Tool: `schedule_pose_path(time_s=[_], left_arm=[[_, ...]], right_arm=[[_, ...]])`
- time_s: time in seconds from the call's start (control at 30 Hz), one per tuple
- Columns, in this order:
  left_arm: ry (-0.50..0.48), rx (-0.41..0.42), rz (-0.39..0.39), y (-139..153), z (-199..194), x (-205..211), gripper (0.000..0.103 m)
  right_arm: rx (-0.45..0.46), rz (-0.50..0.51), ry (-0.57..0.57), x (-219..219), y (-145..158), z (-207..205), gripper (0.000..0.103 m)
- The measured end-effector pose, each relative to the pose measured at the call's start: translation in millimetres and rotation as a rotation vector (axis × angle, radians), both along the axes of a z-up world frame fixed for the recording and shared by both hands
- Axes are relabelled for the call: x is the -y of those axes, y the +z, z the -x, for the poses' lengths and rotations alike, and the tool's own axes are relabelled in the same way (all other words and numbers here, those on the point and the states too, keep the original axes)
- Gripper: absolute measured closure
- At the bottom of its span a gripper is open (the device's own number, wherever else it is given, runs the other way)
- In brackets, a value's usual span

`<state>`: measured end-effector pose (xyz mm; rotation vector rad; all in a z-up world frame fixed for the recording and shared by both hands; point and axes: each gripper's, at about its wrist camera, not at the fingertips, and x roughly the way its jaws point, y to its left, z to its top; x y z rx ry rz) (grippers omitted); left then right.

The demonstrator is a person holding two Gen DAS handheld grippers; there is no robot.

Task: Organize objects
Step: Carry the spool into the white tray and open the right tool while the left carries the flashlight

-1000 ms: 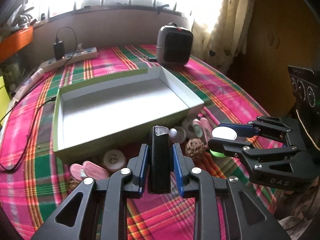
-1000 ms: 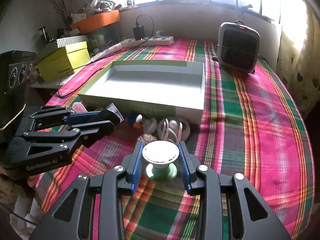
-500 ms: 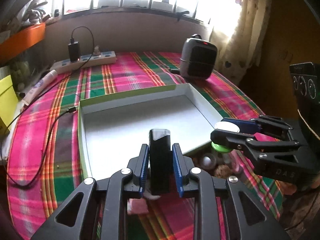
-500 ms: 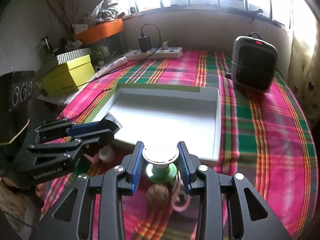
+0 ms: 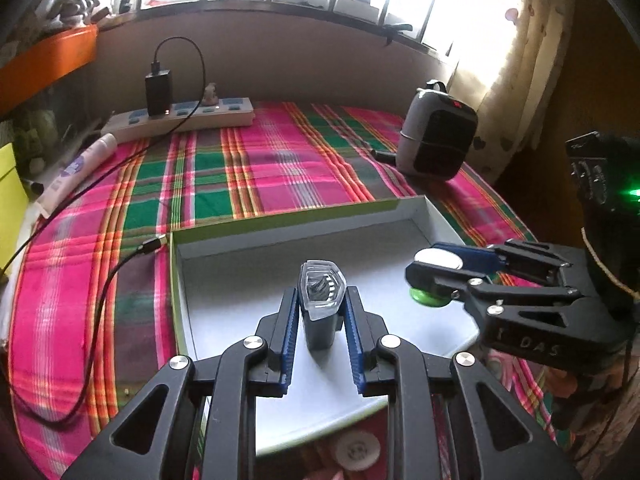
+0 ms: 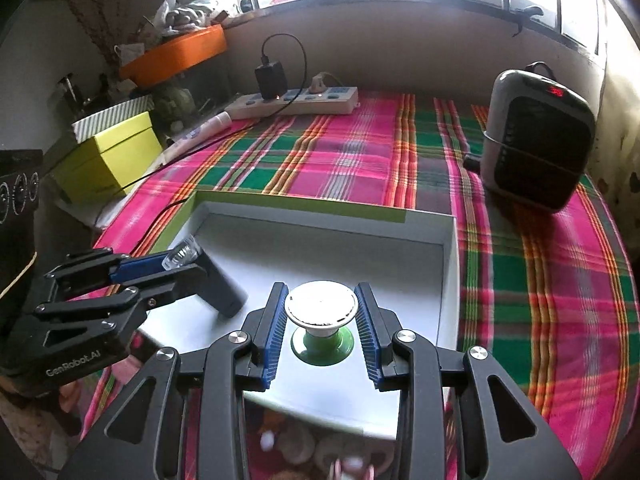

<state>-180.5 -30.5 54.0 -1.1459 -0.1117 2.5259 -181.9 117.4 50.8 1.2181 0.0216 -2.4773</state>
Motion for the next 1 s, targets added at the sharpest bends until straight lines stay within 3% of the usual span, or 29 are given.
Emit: schedule_pose_path(time_s=[0.43, 1.0], left_arm=[[-0.015, -0.011, 0.049, 1, 35, -5, 0.082], [-0.046, -0.007, 0.065, 0, 48, -15, 0.079]], right_arm=[[0.045, -0.037, -0.017, 8, -16, 43, 0.068], [0.019, -0.057, -0.016, 11, -19, 52, 0.068]])
